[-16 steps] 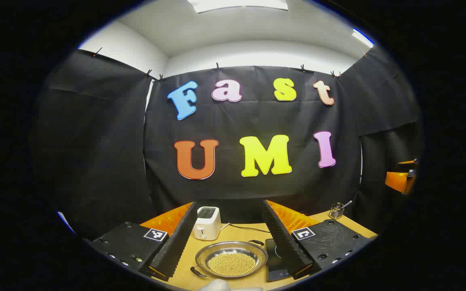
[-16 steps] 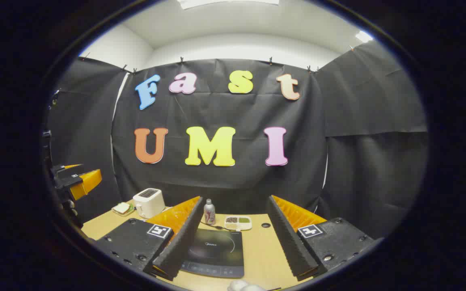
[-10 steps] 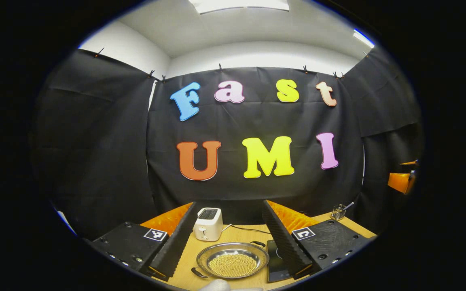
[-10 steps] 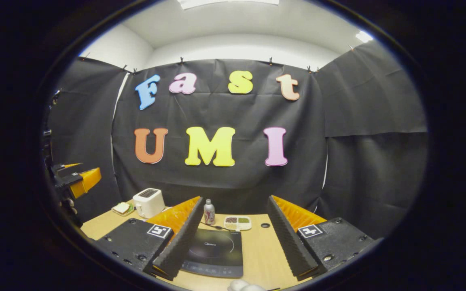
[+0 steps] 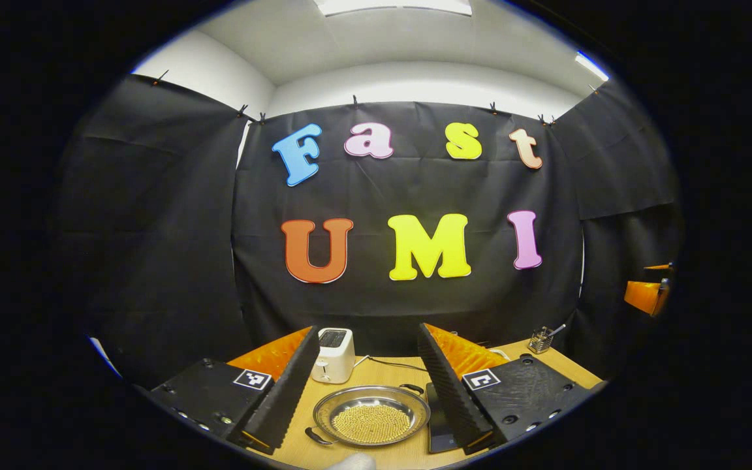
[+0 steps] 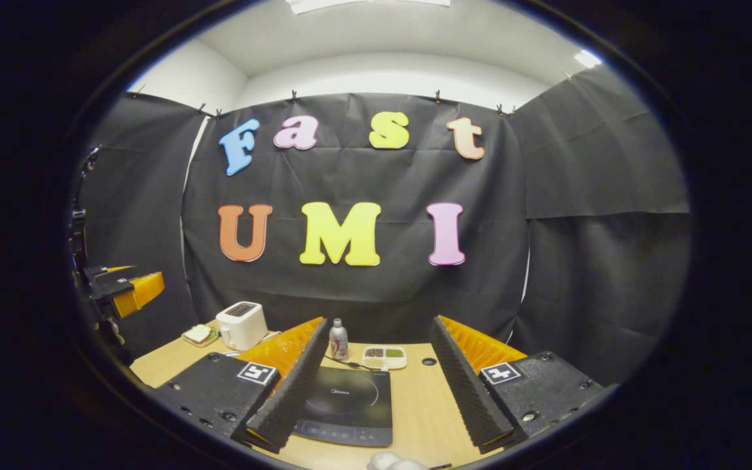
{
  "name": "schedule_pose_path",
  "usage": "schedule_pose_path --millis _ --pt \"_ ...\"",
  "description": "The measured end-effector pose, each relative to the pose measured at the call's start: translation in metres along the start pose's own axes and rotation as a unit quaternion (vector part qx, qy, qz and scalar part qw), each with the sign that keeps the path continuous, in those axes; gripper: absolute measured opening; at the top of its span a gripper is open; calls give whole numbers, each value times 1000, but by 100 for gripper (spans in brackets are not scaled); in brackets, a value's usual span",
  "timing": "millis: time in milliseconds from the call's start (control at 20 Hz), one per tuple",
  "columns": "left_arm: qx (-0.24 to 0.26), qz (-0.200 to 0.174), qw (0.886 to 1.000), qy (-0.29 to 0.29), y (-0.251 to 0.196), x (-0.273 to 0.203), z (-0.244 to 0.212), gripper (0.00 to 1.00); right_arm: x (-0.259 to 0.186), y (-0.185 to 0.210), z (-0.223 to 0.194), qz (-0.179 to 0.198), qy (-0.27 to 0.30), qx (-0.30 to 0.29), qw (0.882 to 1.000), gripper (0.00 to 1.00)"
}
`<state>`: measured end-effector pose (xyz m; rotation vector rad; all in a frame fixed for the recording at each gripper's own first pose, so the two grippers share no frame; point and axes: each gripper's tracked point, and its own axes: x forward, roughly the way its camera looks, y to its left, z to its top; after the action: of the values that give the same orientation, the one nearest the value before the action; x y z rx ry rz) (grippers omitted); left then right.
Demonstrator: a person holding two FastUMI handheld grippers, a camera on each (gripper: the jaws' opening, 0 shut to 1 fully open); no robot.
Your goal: First push the handle of the pot to place it horizontally, then grasp the pot with both hands and set it on the induction cooktop.
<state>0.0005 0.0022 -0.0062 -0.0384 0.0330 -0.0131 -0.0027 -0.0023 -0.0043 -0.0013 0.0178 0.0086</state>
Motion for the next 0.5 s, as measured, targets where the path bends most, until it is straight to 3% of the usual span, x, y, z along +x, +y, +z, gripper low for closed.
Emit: schedule_pose_path --millis 50,100,250,300,350,400,500 --pt "-5 -5 1000 3 -1 0 -1 78 0 0 -1 0 0 -1 1000 96" --pt "-8 -10 1000 8 -2 1 -3 78 -1 1 -1 1 0 -1 1000 97" --pt "-18 -45 998 31 -12 4 -13 23 -2 1 -1 1 0 0 1000 97" --pt "-21 -54 997 43 -13 5 -20 11 -2 1 -1 1 2 -1 1000 96" --pt "-30 -62 996 60 -14 5 -29 13 -1 2 -3 1 4 -2 1000 96" --pt "-38 -59 995 73 -9 3 -35 3 -2 1 -4 1 6 -2 1000 97" --pt "-59 -61 991 99 -5 9 -51 0 -2 2 -6 1 10 -2 1000 97"
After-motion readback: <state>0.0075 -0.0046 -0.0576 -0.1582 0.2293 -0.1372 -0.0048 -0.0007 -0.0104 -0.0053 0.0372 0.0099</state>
